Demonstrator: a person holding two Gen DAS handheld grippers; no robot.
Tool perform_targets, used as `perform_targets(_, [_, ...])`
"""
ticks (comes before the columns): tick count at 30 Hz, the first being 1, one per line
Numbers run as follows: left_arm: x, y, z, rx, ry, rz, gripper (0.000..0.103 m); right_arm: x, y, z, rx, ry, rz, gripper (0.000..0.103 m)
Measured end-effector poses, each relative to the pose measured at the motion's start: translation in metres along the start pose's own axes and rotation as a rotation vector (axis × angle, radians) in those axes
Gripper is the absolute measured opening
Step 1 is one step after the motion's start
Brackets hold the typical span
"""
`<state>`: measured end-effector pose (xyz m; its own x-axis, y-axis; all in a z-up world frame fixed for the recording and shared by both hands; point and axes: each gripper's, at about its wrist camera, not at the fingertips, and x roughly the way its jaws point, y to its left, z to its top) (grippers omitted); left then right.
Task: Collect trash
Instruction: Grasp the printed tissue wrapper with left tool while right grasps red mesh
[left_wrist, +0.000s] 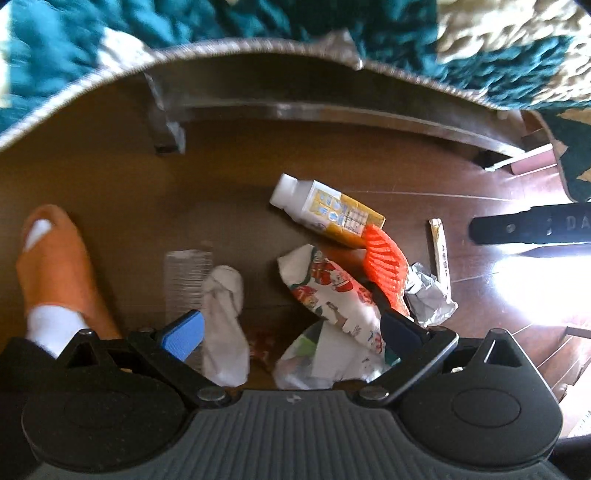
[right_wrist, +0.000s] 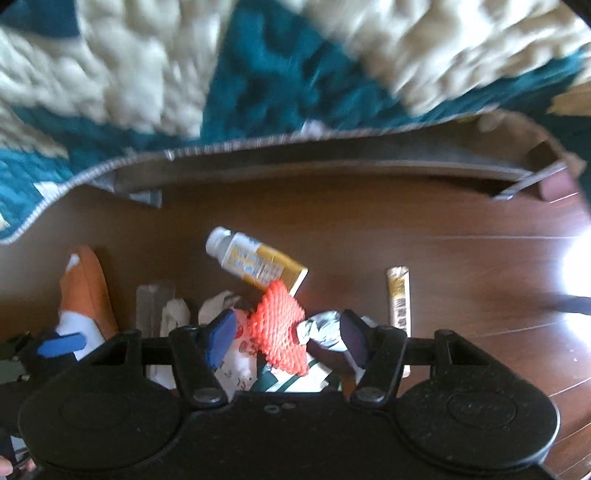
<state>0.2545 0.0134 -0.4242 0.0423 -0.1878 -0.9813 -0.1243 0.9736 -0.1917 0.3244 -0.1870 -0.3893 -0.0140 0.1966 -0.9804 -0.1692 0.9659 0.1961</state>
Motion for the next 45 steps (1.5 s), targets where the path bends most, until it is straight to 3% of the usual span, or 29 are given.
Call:
perform_targets(4, [0.034,-0.005,0.008,0.009,0.053,-0.053,0.102,0.032,0.002,0.009,0.026,0.036,-0.004,0.060])
perform_targets(12, [0.096,0.016,0.017,-0.144,0.177,-0.140,0.102,0.085,-0.002,0.024,0.100,0.095,0.006,0.058])
perform_targets(16, [0.116,0.021,0.020,-0.176,0.199,-0.155,0.101,0.107,-0.003,0.024,0.116,0.132,-0.006,0.057])
perform_targets(19, [0.126,0.019,0.023,-0.162,0.196,-0.141,0.101,0.119,-0.003,0.023,0.115,0.151,-0.021,0.048])
perform_targets(23, [0.137,0.018,0.026,-0.159,0.203,-0.160,0.098,0.128,-0.003,0.023,0.113,0.150,-0.016,0.044])
perform_targets(25, [0.142,0.019,0.026,-0.171,0.216,-0.178,0.087,0.133,-0.001,0.022,0.119,0.165,-0.003,0.038])
perform_targets(27, [0.146,0.018,0.026,-0.162,0.226,-0.174,0.081,0.139,0.001,0.021,0.113,0.181,-0.011,0.026])
perform_targets(30, [0.146,0.018,0.025,-0.154,0.221,-0.176,0.060,0.142,0.003,0.021,0.104,0.196,-0.032,0.013])
perform_targets(32, [0.144,0.018,0.025,-0.171,0.219,-0.182,0.056,0.139,-0.001,0.022,0.123,0.194,-0.021,0.010])
perform_targets(34, [0.141,0.015,0.025,-0.157,0.219,-0.183,0.039,0.136,-0.004,0.021,0.124,0.199,-0.030,0.010])
perform_targets(39, [0.120,0.006,0.021,-0.104,0.189,-0.181,0.017,0.110,-0.007,0.020,0.085,0.191,-0.057,0.009])
perform_targets(45, [0.077,-0.006,0.015,-0.063,0.142,-0.146,0.015,0.058,-0.008,0.015,0.090,0.124,-0.035,0.009])
